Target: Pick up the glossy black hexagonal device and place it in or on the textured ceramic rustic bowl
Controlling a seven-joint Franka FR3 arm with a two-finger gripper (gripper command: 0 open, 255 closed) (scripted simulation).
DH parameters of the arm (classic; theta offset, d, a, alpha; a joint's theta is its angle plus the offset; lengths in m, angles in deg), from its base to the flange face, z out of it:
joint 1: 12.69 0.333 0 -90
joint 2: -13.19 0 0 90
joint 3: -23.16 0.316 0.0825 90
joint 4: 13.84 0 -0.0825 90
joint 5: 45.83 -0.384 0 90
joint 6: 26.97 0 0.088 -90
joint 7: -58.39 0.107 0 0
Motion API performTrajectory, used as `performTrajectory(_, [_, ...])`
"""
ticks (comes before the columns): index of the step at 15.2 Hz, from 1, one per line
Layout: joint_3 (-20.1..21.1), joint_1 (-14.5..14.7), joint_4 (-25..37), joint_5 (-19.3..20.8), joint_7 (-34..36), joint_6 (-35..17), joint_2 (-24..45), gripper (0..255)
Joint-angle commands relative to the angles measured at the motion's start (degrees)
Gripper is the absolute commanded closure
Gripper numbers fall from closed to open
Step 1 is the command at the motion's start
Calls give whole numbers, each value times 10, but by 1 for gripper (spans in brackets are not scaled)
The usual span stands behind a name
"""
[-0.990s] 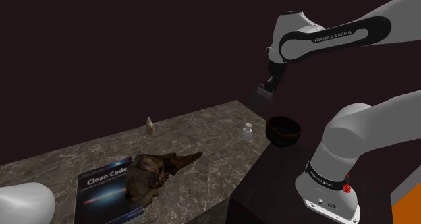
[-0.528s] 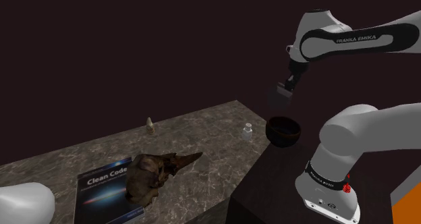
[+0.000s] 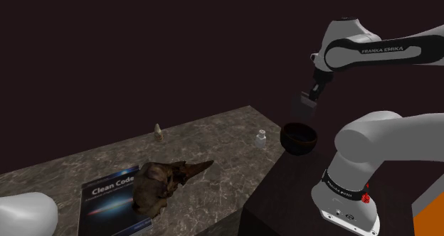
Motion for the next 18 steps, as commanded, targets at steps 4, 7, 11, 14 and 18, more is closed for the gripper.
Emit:
performTrajectory(4, [-15,-8,-32,18,5,-44,12,255])
performTrajectory(7, [-24,-13,-50,30,10,-72,23,255])
performTrajectory(11, [-37,-20,-72,47,16,-112,42,255])
performTrajectory(14, [-46,-25,-87,61,21,-145,60,255])
performTrajectory(18, [-46,-25,-87,61,21,-145,60,255])
